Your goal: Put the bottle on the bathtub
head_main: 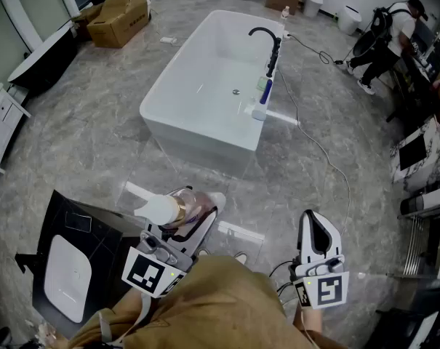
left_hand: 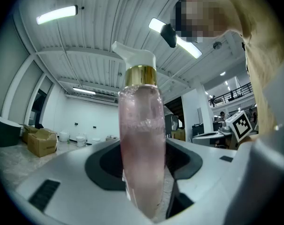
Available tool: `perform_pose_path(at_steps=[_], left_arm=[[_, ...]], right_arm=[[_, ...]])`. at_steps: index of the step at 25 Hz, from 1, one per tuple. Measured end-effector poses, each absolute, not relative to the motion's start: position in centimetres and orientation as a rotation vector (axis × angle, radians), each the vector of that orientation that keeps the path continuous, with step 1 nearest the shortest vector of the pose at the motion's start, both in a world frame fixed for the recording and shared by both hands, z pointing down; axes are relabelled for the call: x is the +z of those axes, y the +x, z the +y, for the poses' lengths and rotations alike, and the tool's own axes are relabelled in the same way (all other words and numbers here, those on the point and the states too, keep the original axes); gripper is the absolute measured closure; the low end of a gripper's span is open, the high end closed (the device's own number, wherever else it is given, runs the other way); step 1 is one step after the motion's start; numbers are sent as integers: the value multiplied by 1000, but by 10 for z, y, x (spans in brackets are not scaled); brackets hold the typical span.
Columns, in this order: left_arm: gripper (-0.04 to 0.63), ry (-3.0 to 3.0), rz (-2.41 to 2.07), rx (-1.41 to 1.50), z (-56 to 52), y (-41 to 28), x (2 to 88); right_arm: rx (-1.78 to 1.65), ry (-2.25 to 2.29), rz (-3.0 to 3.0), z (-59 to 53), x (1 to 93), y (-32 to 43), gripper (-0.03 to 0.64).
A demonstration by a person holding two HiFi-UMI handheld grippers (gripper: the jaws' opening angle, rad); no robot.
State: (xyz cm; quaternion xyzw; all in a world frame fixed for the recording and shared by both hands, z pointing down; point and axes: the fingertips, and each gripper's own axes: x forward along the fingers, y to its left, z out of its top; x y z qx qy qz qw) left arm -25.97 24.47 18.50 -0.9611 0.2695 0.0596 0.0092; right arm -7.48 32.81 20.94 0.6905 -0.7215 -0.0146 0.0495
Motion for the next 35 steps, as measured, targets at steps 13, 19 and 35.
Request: perform_pose_path(at_steps=[13, 19, 35], left_arm=[[360, -3001, 868, 173, 257, -251, 190], [360, -2960, 896, 155, 262, -228, 195], [360, -2949, 999, 158, 260, -194, 211]], right_arm=[[-44, 2096, -2147, 333, 220, -61, 611], [-103, 2061, -2131, 337, 219, -45, 611], [-73, 2025, -2213, 360, 237, -3, 611]])
